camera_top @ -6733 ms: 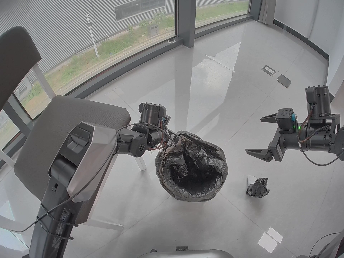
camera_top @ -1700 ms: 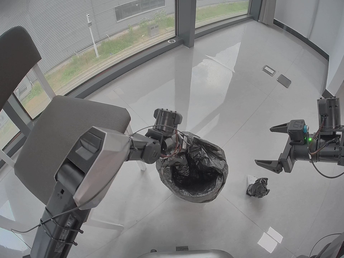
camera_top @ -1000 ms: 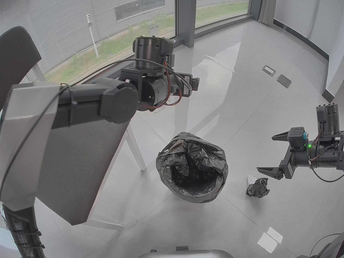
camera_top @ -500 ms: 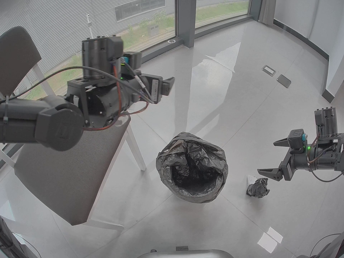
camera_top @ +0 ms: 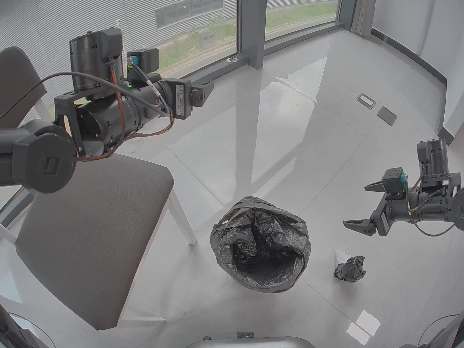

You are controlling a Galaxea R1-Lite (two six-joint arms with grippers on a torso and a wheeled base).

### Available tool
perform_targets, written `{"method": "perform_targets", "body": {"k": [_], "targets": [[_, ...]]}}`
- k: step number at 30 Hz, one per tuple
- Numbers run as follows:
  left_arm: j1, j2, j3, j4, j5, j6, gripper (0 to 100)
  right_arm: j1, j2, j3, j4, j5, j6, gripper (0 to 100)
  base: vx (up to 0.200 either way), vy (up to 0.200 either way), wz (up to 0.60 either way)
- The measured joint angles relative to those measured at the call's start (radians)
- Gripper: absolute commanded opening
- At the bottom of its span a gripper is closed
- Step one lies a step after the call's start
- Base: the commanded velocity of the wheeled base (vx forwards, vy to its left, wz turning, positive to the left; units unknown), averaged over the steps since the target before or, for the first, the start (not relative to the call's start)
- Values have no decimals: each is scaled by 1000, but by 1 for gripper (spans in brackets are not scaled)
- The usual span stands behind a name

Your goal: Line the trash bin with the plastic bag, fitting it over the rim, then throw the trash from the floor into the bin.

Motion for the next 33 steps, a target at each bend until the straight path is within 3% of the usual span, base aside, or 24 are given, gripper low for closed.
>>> {"method": "perform_targets", "body": {"k": [21, 33], "targets": [[143, -163, 144, 10, -27, 1, 100, 116, 550, -484, -37, -8, 10, 100, 0, 0, 0], [180, -185, 157, 7, -51, 0, 100, 142, 726, -623, -45, -5, 15, 100, 0, 0, 0]]}}
